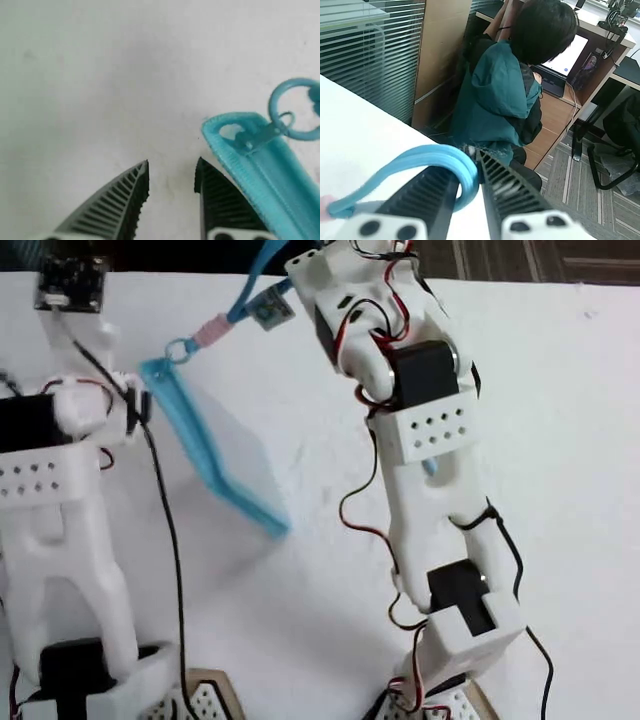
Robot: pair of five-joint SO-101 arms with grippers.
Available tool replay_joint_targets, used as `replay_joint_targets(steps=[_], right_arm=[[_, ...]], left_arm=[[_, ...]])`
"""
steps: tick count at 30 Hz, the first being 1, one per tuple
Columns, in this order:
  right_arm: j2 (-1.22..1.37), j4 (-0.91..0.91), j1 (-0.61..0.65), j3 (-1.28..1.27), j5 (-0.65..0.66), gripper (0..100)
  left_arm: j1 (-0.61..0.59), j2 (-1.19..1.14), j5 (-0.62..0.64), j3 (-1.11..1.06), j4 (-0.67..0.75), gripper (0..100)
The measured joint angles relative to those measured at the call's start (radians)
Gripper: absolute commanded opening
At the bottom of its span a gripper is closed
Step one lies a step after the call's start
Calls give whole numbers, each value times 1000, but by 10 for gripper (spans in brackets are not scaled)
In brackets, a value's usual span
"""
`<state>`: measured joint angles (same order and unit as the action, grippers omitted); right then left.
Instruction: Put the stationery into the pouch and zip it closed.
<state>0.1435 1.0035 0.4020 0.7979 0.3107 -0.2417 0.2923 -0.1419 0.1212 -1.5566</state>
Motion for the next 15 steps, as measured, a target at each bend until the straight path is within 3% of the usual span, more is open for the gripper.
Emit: replay_joint_targets(steps=[5,10,15], right_arm=[[0,0,-8,0,0,17],[0,0,-20,0,0,17],[0,0,-17,0,0,17]], left_arm=[[-2,2,0,49,-51,173],[0,3,21,298,-157,173],[0,0,44,388,-114,173]])
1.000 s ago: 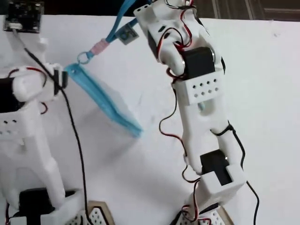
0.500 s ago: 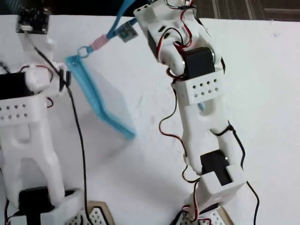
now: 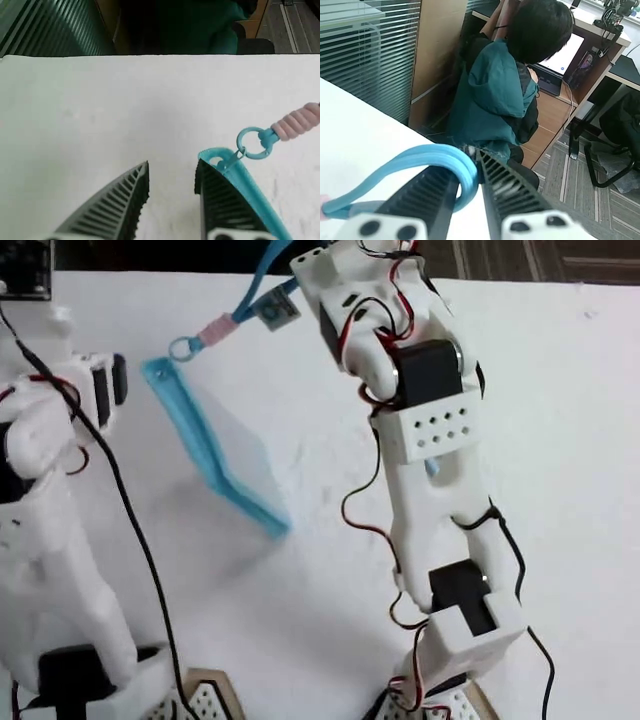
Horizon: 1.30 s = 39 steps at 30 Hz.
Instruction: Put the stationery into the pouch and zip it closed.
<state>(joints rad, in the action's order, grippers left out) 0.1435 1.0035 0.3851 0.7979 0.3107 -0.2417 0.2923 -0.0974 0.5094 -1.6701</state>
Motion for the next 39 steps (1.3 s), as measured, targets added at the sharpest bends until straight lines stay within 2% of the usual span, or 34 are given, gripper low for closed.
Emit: replay_joint_targets(steps=[9,13,19,30,39], right_arm=[[0,0,-2,0,0,17],[0,0,-3,0,0,17],[0,0,-3,0,0,17],[0,0,-3,0,0,17],[0,0,-3,0,0,17]], left_arm=[[2,-206,6,29,32,174],[2,-279,6,104,-6,201],[11,-305,8,178,-81,240],[26,-307,-18,195,-98,240],[26,-307,-51,364,-112,238]])
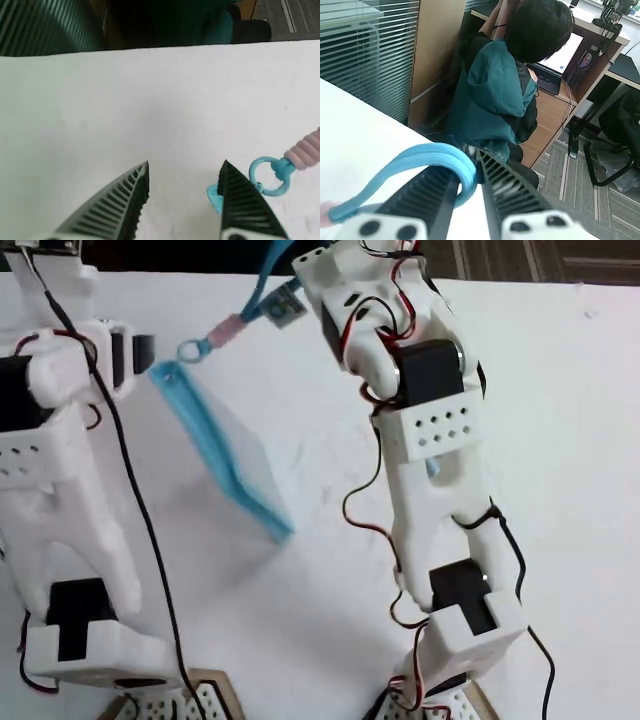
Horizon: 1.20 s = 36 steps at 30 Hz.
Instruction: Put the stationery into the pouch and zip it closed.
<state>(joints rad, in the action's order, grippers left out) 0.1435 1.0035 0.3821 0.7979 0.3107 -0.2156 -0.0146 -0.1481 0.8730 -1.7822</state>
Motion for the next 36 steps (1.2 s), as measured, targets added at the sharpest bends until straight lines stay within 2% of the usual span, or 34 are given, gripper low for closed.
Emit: replay_joint_targets(steps=[6,17,22,29,36], right_arm=[[0,0,0,0,0,17],[6,0,0,0,0,17],[6,0,0,0,0,17],[6,0,0,0,0,17],[6,0,-5,0,0,17]], left_arm=[[0,3,-94,26,-2,238],[35,109,-196,-189,-2,241],[40,117,-206,-241,5,241],[-2,2,-204,-249,74,238],[-11,-41,-203,-235,78,238]])
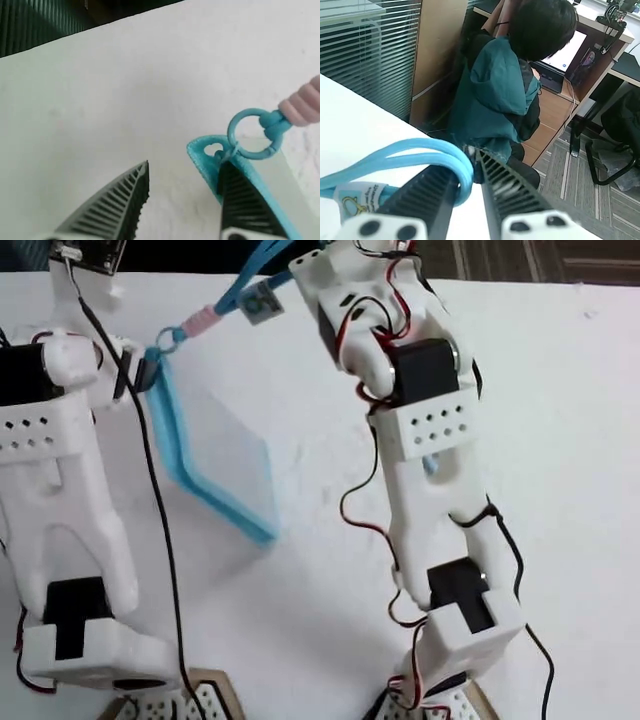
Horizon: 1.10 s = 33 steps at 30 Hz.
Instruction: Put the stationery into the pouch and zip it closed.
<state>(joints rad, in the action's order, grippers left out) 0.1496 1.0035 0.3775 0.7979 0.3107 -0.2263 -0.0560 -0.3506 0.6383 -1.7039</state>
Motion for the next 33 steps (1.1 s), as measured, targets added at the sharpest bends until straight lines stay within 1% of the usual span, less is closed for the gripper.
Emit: replay_joint_targets(steps=[4,9,11,15,17,19,24,28,33], right_arm=[[0,0,-34,0,0,17],[0,0,-68,0,2,17],[0,0,-83,0,2,17],[0,37,-98,0,2,17],[0,43,-94,0,2,17],[0,44,-94,0,2,17],[0,44,-94,0,2,17],[0,44,-94,0,2,17],[0,44,-94,0,2,17]], left_arm=[[6,0,0,54,-52,238],[18,55,21,86,-77,238],[21,89,72,86,-77,240],[11,149,245,86,-57,238],[3,155,288,86,-21,238],[3,152,305,86,12,239],[32,89,302,86,57,240],[91,20,233,86,58,239],[98,-35,153,86,60,238]])
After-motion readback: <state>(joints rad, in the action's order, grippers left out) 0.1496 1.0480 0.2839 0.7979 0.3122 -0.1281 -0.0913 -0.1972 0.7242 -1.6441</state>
